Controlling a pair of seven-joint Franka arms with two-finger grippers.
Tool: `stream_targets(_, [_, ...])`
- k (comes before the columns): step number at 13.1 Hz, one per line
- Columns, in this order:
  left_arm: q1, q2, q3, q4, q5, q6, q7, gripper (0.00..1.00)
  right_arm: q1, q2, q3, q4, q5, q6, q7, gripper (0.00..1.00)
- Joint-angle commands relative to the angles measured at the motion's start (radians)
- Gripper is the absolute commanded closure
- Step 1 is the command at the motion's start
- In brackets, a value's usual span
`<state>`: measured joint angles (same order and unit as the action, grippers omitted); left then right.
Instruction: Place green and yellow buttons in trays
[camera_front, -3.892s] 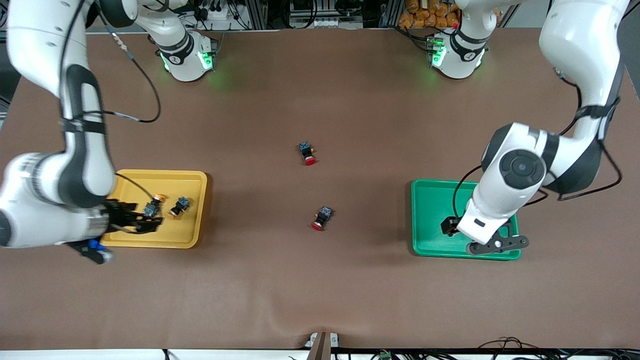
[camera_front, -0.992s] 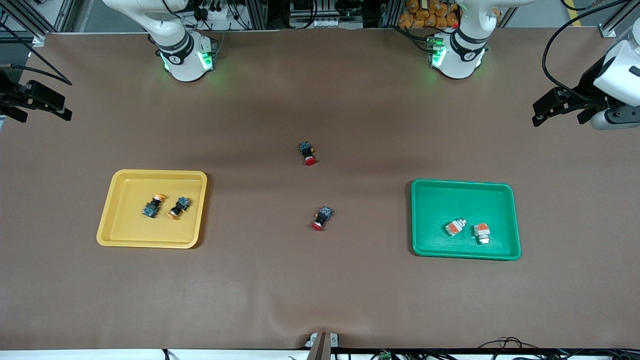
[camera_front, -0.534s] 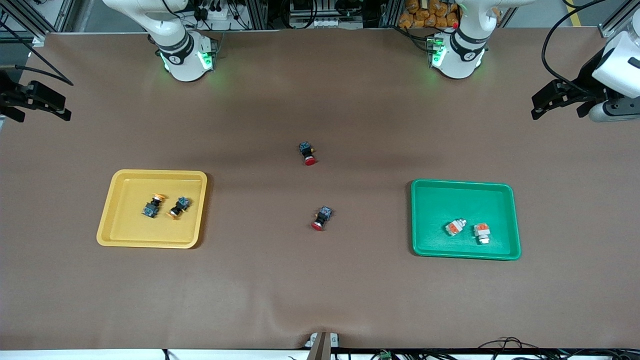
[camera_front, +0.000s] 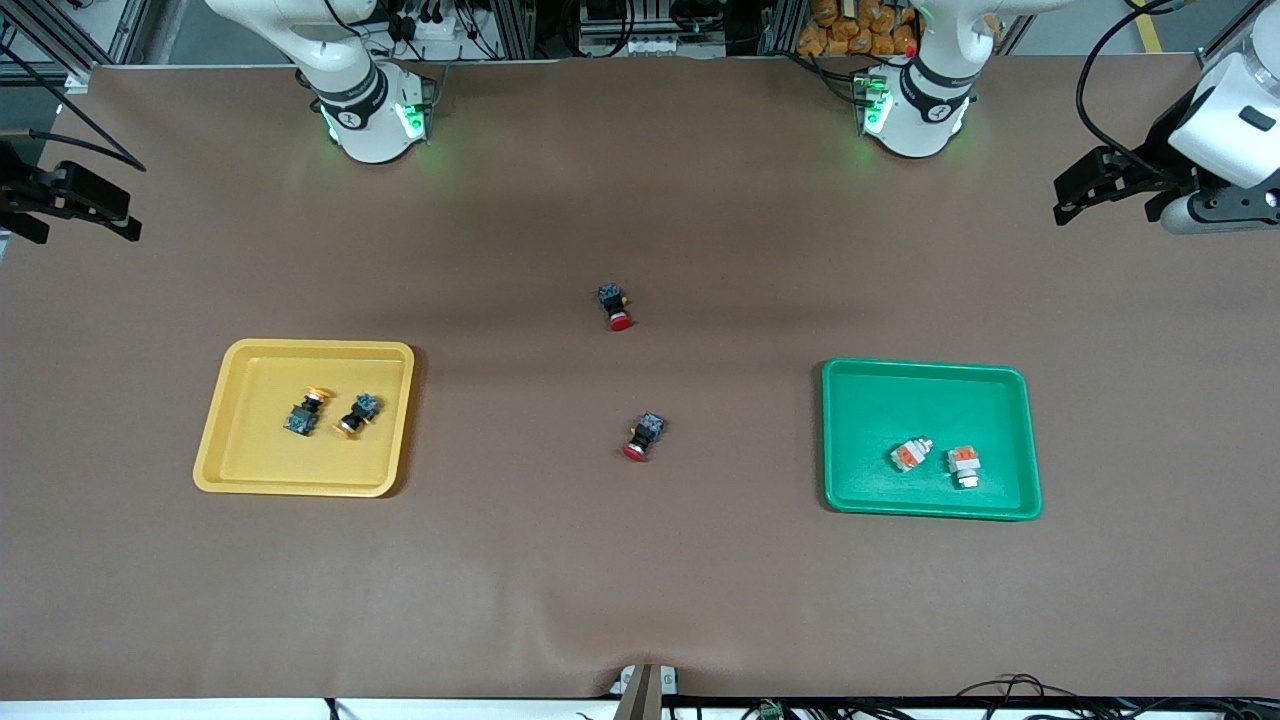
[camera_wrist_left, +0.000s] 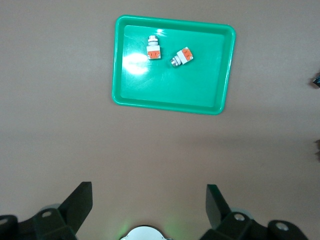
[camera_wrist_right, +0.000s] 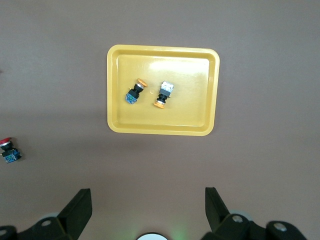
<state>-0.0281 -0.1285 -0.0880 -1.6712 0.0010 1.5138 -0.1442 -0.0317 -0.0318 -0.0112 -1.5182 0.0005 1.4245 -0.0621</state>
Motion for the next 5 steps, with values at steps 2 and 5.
stream_targets(2, [0.000, -0.007, -0.003, 0.027, 0.019, -0.030, 0.017, 0.00, -0.020, -0.023, 0.013, -0.020, -0.007, -0.003, -0.007, 0.00])
stream_targets(5, [0.005, 0.001, 0.002, 0.048, 0.020, -0.038, 0.014, 0.00, -0.020, -0.023, 0.011, -0.020, -0.005, -0.003, -0.005, 0.00])
